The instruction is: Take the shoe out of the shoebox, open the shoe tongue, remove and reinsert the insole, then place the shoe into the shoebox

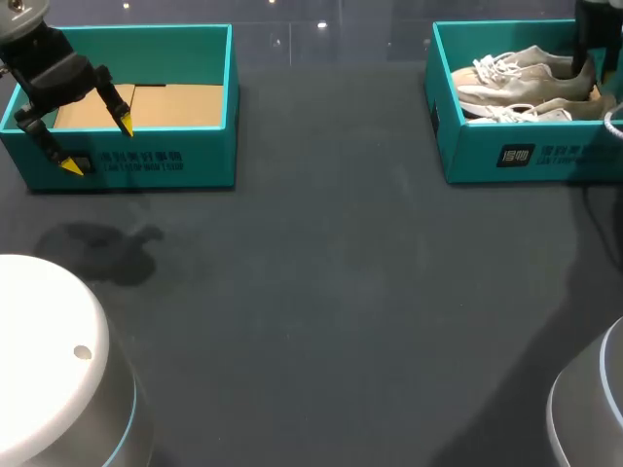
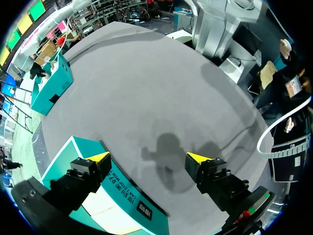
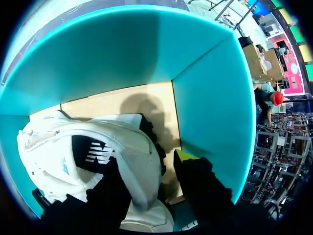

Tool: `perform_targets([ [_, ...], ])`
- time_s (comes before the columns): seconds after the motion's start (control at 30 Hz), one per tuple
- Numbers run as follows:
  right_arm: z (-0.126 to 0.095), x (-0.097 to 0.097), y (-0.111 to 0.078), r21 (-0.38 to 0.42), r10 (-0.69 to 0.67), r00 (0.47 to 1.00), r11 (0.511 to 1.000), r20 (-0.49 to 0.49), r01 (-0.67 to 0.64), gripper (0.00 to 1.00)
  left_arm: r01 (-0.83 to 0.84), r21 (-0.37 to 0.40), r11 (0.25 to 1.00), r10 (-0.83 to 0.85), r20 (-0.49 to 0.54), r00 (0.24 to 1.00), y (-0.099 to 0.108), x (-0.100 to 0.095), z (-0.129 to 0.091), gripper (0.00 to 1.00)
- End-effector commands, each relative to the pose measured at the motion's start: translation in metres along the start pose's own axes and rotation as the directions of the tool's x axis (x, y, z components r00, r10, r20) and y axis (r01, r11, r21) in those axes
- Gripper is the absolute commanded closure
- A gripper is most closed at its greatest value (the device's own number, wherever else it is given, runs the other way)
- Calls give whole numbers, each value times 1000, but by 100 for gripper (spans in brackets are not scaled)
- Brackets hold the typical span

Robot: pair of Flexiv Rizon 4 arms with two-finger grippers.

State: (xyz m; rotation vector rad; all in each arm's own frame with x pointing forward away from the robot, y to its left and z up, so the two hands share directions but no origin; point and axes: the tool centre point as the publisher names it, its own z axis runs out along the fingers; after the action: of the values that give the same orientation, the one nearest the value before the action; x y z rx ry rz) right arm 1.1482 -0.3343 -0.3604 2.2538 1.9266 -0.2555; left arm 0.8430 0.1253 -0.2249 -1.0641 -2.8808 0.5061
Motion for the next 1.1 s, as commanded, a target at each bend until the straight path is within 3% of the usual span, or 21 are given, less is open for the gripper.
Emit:
perform_targets([
  [0.03,-8,-1,-3,-10,-2,1000,1000,-3,2,54,0,-2,1000,0,-2,1000,0,0,-1,0],
  [0.1,-12,-1,-4,-16,-5,1000,1000,-4,5,49,0,-2,1000,0,-2,1000,0,0,-1,0],
  [0.2,-17,-1,-4,-23,-9,1000,1000,-4,9,17,0,-2,1000,0,-2,1000,0,0,-1,0],
  [0.3,-24,-1,-4,-40,-15,999,999,-31,14,0,0,-2,1000,0,-2,1000,0,0,-1,0],
  [0.57,-60,-1,-16,-90,-40,996,995,-83,32,0,0,-2,1000,0,-2,1000,0,0,-1,0],
  [1.1,-146,15,-61,-143,-110,988,985,-105,95,0,0,-2,1000,0,-2,1000,0,0,-1,0],
])
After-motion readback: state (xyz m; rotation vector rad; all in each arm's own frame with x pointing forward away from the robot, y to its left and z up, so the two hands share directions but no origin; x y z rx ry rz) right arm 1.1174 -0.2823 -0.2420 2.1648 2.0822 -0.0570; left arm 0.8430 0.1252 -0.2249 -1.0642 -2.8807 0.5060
